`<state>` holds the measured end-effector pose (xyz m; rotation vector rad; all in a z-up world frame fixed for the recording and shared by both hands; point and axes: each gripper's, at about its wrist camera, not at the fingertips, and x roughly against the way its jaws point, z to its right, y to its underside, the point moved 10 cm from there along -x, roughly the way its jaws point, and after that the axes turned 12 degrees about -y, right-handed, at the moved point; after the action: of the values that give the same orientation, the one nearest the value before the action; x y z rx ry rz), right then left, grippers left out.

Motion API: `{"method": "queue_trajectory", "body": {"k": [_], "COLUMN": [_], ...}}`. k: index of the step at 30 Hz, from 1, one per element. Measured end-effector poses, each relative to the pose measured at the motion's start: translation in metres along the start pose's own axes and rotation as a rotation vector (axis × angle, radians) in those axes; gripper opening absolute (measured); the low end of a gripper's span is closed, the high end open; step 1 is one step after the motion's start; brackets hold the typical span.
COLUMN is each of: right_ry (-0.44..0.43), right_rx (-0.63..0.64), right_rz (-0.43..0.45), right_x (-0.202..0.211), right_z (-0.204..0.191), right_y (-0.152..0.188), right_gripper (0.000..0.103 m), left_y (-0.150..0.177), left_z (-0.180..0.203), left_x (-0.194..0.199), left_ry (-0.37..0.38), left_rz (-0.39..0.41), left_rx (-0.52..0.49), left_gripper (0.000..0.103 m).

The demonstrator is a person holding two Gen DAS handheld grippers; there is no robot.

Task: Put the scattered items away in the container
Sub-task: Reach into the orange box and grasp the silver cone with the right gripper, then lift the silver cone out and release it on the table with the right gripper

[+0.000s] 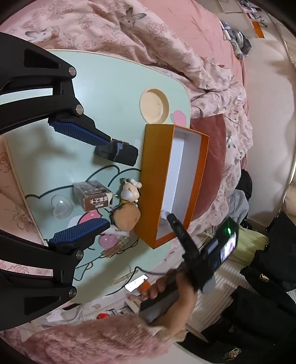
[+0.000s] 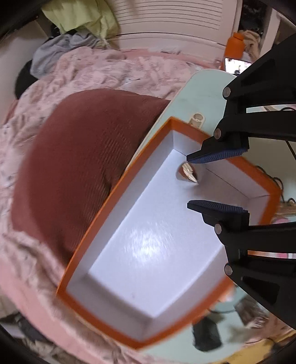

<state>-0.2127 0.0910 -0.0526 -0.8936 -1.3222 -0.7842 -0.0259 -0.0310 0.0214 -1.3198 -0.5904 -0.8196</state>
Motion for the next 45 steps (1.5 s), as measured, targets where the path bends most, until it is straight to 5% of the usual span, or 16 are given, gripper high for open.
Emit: {"method": "queue_trajectory", "body": {"k": [5,11,18,24,30,36,39,43,45], "right_ry": [0.104,0.005,-0.243,-0.369,-0.482,-0.564,-0.563,-0.614,-0.580], "right_rx": [0.005,-0.024,-0.084,0.030,0.021,-0.012,-0.030,-0.147,-0.235], "right_rz": [-0.152,-0.173,0.132,0.324,0.368,0.345,0.378,0.548,0.598], "right_x": [-0.028,-0.041,0.016,0.081,0.072,0.038,0.040,0.074,0.081], "right_z": [0.008,0.006,0.003,-0.025,-0.064,-0.082,-0.075,-0.039,-0.011], "right_y": [-0.002,-0.003,-0.009,0.051,0.130,0.167,0.159,0.136,0.123], "right_gripper": [0.031,0.031,0.029,0.029,0.029,0.030,0.038,0.059,0.059], "left_y": [-0.004,-0.004,-0.001,0.004,0.024,0.039,0.023,-0.029,-0.052], "left_z": [0.002,0.006,-0.005,-0.016,-0.006,0.013,0.015,-0.007,-0.020], "left_x": [0.008,0.014,0.011,0.007,0.003,-0.007,-0.003,0.011,0.005], "left_ry": [0.040,0.079,0.065,0.035,0.018,0.017,0.002,-0.014,-0.020], "left_rz": [0.026,0.038,0.028,0.033,0.014,-0.021,0.005,0.101,0.091], "left_rx": [0.017,0.025,0.052,0.094,0.062,0.028,0.011,0.062,0.089], "left_gripper": [0.066,0.066,0.066,0.066,0.066,0.066,0.066,0.066,0.067]}}
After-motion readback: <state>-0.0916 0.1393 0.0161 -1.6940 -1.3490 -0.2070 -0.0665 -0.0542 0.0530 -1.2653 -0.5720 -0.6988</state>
